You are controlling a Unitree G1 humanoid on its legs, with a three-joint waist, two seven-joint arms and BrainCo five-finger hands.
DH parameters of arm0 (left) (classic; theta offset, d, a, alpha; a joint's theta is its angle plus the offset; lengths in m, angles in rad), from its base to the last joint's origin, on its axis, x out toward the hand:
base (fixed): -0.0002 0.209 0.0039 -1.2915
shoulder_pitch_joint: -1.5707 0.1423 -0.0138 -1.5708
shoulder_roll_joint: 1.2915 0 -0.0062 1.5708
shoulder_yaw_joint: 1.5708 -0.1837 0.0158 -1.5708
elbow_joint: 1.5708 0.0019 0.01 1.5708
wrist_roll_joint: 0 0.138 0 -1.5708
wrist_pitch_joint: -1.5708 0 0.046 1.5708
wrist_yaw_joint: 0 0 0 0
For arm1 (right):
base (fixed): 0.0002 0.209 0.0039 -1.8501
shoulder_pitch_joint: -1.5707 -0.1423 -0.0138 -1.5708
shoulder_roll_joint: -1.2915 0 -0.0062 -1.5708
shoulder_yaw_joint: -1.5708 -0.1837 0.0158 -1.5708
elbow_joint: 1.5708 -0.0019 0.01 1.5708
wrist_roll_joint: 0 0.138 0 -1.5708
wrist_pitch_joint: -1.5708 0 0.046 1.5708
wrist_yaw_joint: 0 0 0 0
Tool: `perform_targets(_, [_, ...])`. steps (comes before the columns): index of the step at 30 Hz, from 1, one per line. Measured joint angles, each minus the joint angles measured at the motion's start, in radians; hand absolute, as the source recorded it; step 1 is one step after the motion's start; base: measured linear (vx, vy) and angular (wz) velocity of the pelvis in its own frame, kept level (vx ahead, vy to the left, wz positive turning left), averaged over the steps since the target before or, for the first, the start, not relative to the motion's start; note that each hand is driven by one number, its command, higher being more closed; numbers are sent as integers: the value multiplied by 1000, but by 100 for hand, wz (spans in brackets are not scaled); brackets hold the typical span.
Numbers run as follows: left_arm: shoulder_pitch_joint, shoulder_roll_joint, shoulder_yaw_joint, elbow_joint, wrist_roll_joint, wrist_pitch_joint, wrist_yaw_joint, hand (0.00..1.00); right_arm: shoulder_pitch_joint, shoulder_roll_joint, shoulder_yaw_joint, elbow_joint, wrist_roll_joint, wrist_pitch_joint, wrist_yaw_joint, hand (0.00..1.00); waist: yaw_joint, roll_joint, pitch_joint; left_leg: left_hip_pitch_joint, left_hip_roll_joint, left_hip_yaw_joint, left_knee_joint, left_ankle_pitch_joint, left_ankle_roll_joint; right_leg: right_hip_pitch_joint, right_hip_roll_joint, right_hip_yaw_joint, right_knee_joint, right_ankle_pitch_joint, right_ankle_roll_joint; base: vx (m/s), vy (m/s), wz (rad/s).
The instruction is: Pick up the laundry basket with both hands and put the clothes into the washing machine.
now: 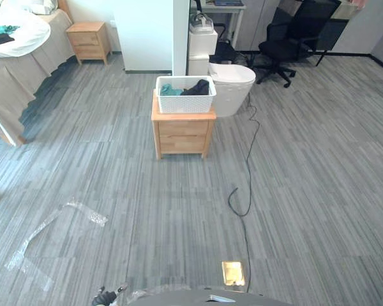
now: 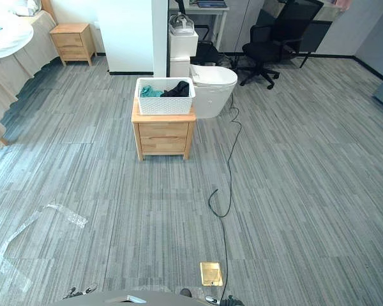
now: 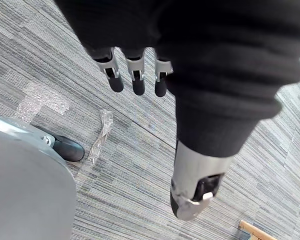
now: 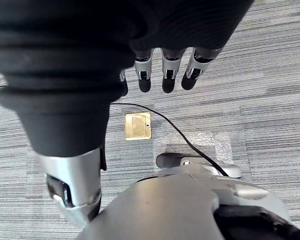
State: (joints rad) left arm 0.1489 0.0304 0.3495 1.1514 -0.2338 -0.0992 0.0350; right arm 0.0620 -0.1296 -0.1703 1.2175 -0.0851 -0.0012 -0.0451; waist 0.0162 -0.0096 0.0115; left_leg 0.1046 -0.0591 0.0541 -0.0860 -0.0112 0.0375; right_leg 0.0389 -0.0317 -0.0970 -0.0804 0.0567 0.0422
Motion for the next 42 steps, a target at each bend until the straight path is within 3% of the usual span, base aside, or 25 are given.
perform_targets(18, [-1, 5, -2, -1, 0, 0, -5, 0, -20, -7, 48, 12, 0, 5, 0, 0, 1, -16, 12, 3, 0, 26, 0, -7, -4, 0, -2, 15, -1, -2, 7, -43, -6, -4])
perform_targets(20, [0, 5, -3, -3, 0, 1, -5, 0, -14, -7, 46, 10, 1, 4, 0, 0, 0, -17, 16, 8, 0, 26, 7, -15, 6, -18, -7, 3, 51, -32, 25, 23, 9, 1])
perform_targets(22, [0, 4, -7, -14, 0, 2, -6, 0, -20, -9, 41, -6, 0, 2, 0, 0, 2, -6, 56, 62, 11, 31, 7, -38, 26, -78, -12, -4, 281, -99, 50, 53, 21, -12])
perform_targets(23, [1, 1, -6, -15, 0, 3, -5, 0, -28, -13, 41, -9, 0, 0, 1, 0, 2, 2, 74, 86, 20, 37, 7, -43, 28, -92, -8, -9, 346, -99, 50, 18, 53, -26])
perform_targets(24, [6, 0, -4, -14, 1, 6, -5, 0, -31, -16, 40, -20, 1, -3, 2, 0, -2, 20, 102, 126, 39, 47, 8, -50, 41, -118, -5, -31, 449, -101, 43, 10, 54, -20])
perform_targets(25, [9, 1, 0, -16, 1, 7, -3, 0, -28, -17, 39, -24, 1, -3, 2, 0, -5, 14, 109, 145, 48, 53, 14, -61, 49, -130, -12, -58, 497, -131, 3, 48, 92, -21])
perform_targets(26, [14, 3, 3, -21, 2, 8, -2, 0, -28, -12, 32, -24, 0, -3, 2, 0, -4, 10, 109, 146, 57, 57, 50, -95, 45, -148, -29, -81, 517, -169, 5, 83, 87, -18])
perform_targets(29, [8, -8, 57, -17, 3, 10, -1, 0, -30, -2, -4, -35, 2, -3, 2, 0, -4, 16, 107, 145, 87, 62, 87, -145, 23, -221, -38, -102, 443, -177, 17, 163, 83, -21])
perform_targets(33, [2, -31, 162, -9, 4, 14, 5, 0, -2, 2, 13, -93, 5, 5, 2, 0, -7, 12, 111, 168, 93, 60, 82, -195, -32, -310, -60, -136, 224, -71, 28, 270, 7, 6])
perform_targets(35, [1, -47, 179, -37, 4, 18, 6, 0, 13, -8, 51, -118, 9, 7, 4, 0, -23, 17, 108, 200, 104, 22, 128, -278, -51, -324, -88, -130, 310, -57, -2, 467, -140, 61])
perform_targets(36, [1, -56, 178, -51, 4, 18, 5, 0, 14, -10, 53, -121, 8, 7, 10, 0, -32, 27, 102, 199, 123, 11, 151, -305, -64, -322, -78, -138, 348, -58, -6, 552, -209, 82])
perform_targets(38, [-21, -68, 200, -48, 2, 18, -1, 0, 11, -20, 79, -121, 3, 10, 17, 0, -25, 22, 68, 91, 166, 13, 422, -368, -107, -316, -48, -127, 391, -45, -5, 538, -245, 54])
perform_targets(39, [-52, -71, 198, -51, 3, 22, -1, 0, 2, -38, 101, -121, -1, 8, 19, 0, -16, 36, 66, -56, 222, 41, 734, -328, -105, -306, -35, -146, 408, -67, -19, 571, -323, 24])
perform_targets(40, [-72, -85, 195, -50, 2, 25, -7, 0, -28, -55, 122, -118, -3, 5, 21, 0, -7, 58, 95, -162, 297, 86, 1027, -258, -69, -254, -10, -145, 409, -73, -24, 667, -365, 14])
perform_targets(41, [-78, -83, 191, -51, 1, 24, -13, 0, -43, -59, 131, -109, -3, 6, 20, 0, -3, 63, 115, -177, 332, 110, 1126, -264, -50, -209, 0, -138, 400, -74, -24, 552, -264, 6])
perform_targets(42, [-89, -71, 173, -58, 1, 24, -20, 0, -55, -57, 138, -86, -2, 6, 20, 0, 8, 49, 152, -184, 365, 134, 1253, -280, -22, -89, 3, -134, 363, -74, -24, 632, -253, 15])
